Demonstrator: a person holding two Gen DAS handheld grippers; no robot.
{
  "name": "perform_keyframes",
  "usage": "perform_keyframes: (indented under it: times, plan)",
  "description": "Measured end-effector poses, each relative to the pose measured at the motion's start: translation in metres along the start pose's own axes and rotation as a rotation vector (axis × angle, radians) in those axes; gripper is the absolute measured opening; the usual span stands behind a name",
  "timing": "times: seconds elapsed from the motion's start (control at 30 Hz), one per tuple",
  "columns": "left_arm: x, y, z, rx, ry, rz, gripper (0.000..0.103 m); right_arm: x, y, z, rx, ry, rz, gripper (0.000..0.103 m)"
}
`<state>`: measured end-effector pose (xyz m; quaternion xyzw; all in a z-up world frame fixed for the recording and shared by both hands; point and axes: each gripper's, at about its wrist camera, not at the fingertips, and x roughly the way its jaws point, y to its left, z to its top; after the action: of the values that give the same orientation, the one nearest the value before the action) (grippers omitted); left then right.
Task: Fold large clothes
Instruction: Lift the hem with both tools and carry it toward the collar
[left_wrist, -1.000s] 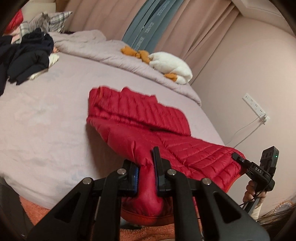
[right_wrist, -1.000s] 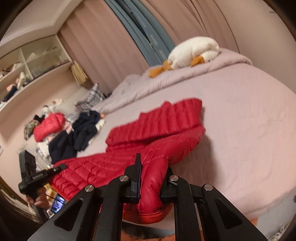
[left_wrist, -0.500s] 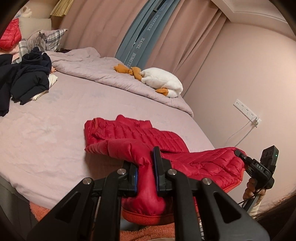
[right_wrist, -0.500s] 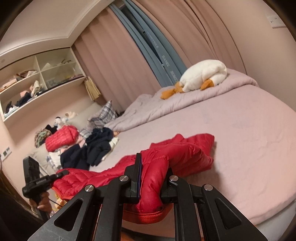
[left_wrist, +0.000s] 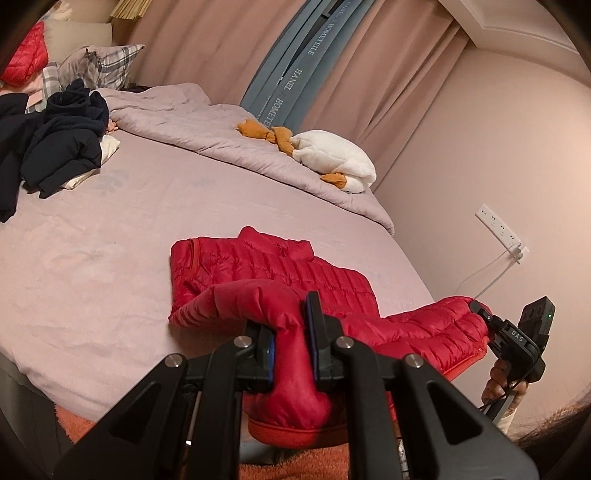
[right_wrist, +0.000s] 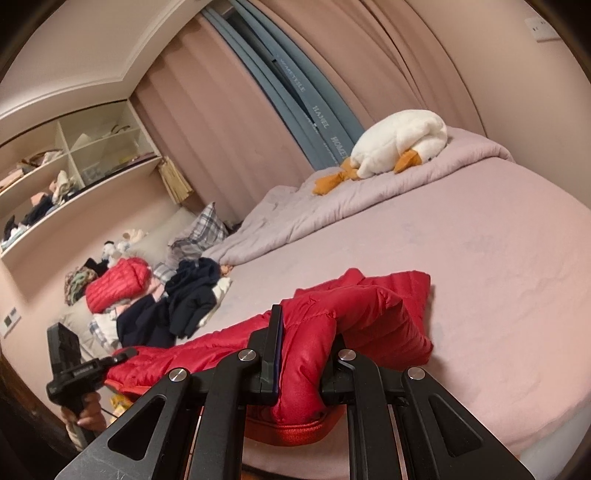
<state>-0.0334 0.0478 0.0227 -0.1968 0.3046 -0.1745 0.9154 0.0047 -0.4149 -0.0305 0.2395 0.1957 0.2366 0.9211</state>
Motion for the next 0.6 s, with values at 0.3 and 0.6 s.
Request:
perform_keyframes:
  times: [0.3,0.6]
  plan:
    - [0.024,0.007,0.021,-0.016,0.019,0.019,0.013,0.019,-0.006,0.013,0.027,0.013,-0.041,0.014]
    - [0.051,0.006,0.044,-0.014,0.044,0.066,0.014,0.042,-0.012,0.026,0.052,0.032,-0.08,0.014]
